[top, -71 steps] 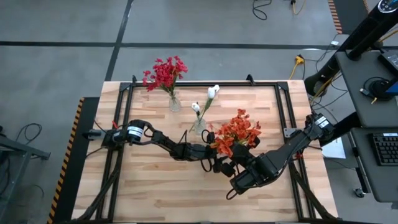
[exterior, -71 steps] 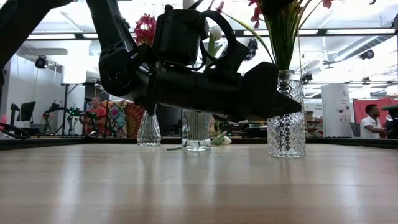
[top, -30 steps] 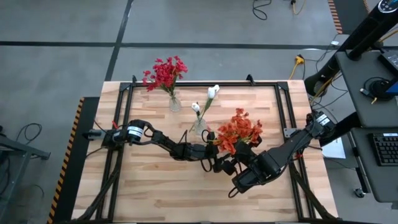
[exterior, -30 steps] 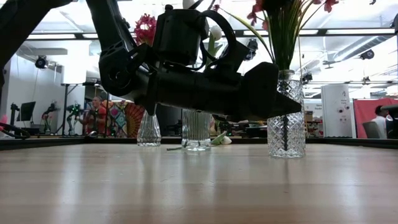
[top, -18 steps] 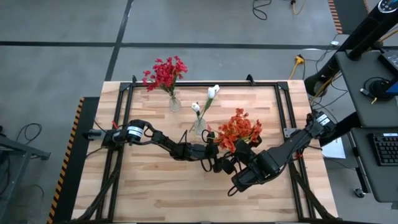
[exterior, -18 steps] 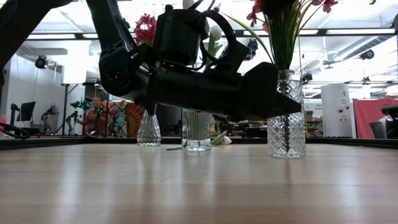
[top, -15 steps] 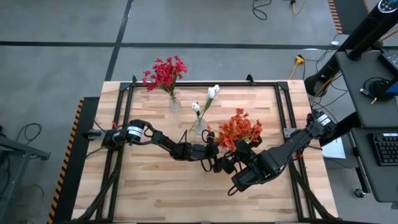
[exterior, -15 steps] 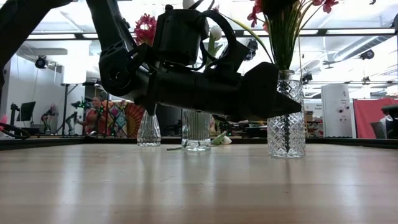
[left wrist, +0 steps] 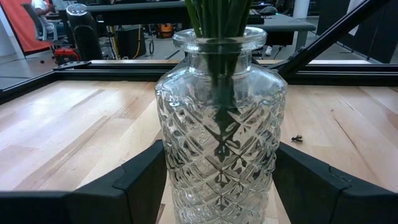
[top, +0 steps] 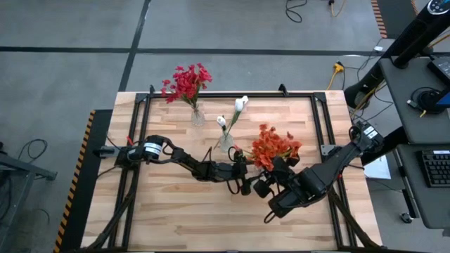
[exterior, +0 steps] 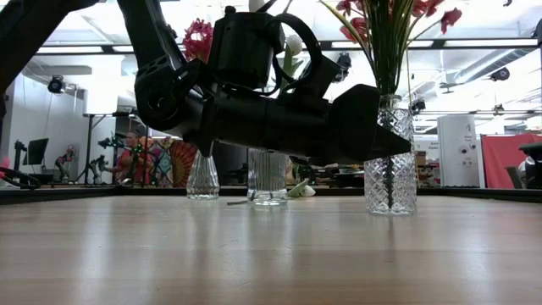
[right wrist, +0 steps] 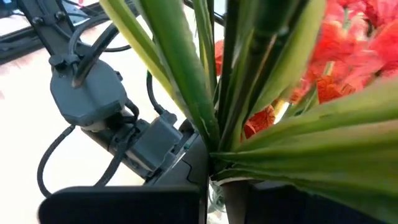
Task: Sort flowers into vase by color
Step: Put the orange sprig flower into the bottom right transparent glass vase
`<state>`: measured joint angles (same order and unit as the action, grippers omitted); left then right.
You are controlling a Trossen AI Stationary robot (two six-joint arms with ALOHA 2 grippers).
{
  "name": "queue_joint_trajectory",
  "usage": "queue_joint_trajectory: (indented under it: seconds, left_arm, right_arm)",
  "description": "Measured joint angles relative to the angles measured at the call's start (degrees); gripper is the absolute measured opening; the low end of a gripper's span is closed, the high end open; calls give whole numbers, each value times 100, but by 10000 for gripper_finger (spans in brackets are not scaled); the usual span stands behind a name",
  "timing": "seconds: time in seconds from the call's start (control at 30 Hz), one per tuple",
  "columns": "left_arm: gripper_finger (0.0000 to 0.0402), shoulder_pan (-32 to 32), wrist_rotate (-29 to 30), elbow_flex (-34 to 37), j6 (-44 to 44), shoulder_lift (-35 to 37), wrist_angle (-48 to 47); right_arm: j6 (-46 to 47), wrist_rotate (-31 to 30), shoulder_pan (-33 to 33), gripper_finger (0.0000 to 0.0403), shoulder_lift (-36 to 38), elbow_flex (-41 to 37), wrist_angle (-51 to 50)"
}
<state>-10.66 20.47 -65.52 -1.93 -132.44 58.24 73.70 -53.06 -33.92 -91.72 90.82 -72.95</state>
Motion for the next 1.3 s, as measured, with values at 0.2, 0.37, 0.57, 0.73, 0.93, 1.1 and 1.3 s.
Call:
queue_joint_trajectory:
  seconds: [0.2, 0.37, 0.57, 0.73, 0.93, 1.1, 1.3]
  left_arm:
    - [246, 0, -1, 0, -7, 0, 2]
    - [246, 2, -1, 0, -7, 0, 0]
    - [246, 7, -1, 0, -11, 0, 0]
    - [246, 7, 2, 0, -11, 0, -4]
    - [246, 9, 4, 1, -9, 0, -17]
    - [246, 9, 7, 0, -9, 0, -28]
    - [249, 7, 7, 0, -6, 0, -28]
  right_arm:
    - [9, -24, 14, 15, -8, -51, 41]
    - [71, -50, 30, 15, -20, -309, 163]
    - [-206, 43, 130, 15, -44, -572, 479]
    - [-537, 97, 146, 15, -48, -707, 806]
    - [-706, 257, 157, 15, -48, -715, 802]
    - [-915, 202, 136, 15, -22, -627, 756]
    - [-1062, 242, 126, 41, -2, -515, 727]
